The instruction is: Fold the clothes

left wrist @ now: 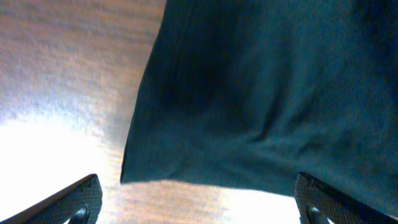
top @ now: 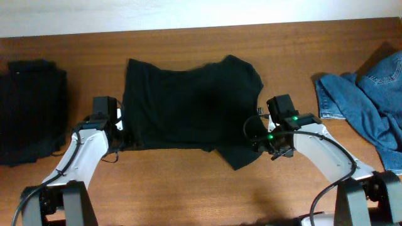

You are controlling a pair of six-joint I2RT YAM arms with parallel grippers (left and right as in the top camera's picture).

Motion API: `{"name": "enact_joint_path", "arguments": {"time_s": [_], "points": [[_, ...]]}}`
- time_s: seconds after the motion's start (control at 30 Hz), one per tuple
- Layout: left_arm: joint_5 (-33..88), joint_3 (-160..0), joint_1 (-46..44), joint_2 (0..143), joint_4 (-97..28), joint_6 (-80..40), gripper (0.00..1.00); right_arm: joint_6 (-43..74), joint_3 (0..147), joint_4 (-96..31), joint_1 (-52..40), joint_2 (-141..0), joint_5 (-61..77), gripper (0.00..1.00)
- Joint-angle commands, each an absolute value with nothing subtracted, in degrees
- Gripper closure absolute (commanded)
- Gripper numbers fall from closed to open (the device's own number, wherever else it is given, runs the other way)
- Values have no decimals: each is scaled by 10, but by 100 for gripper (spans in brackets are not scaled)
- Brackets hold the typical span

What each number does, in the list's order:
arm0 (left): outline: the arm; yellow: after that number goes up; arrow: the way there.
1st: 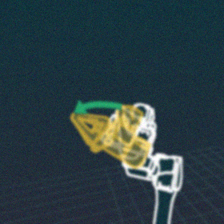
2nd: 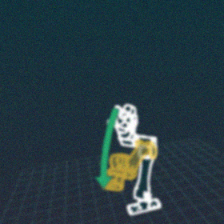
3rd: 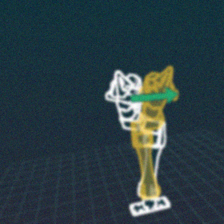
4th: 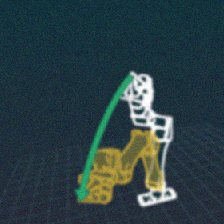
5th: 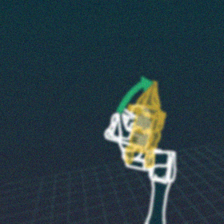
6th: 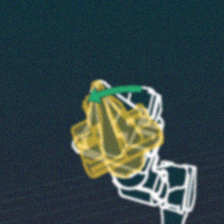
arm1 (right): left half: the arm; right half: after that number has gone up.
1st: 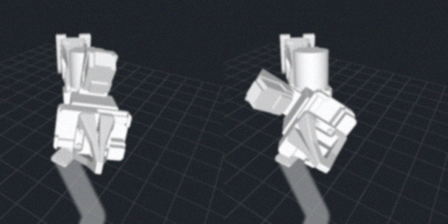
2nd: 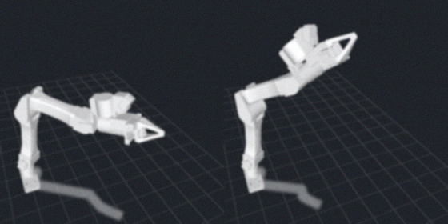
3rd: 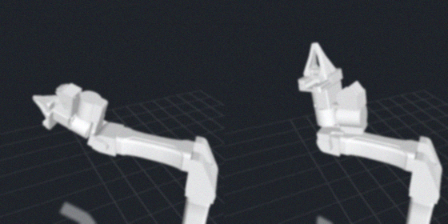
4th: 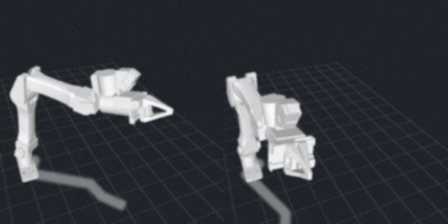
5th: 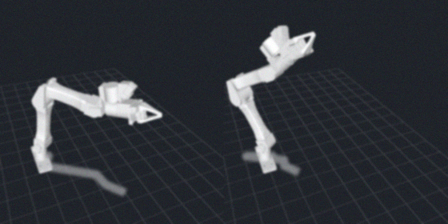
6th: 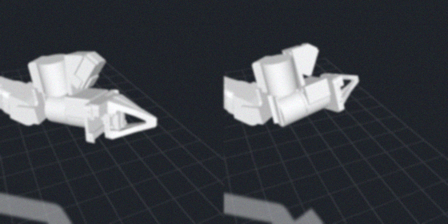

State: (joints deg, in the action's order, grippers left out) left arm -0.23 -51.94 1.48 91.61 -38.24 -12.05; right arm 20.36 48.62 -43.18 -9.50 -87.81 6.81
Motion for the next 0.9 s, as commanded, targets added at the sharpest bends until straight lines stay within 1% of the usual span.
{"name": "enact_joint_path", "arguments": {"time_s": [0.0,0.13,0.23,0.5,0.87], "points": [[2,-514,17,921,-377,-121,2,215,481,-427,-94,-889,71,25],[-5,-514,17,921,-376,-121,2,215,481,-426,-94,-893,72,25],[-20,-514,17,921,-370,-121,3,215,481,-426,-94,-894,79,23],[-20,-512,17,932,-345,-122,6,215,481,-421,-94,-894,84,23],[-19,-510,17,969,-328,-122,6,218,481,-416,-94,-894,84,23]]}}
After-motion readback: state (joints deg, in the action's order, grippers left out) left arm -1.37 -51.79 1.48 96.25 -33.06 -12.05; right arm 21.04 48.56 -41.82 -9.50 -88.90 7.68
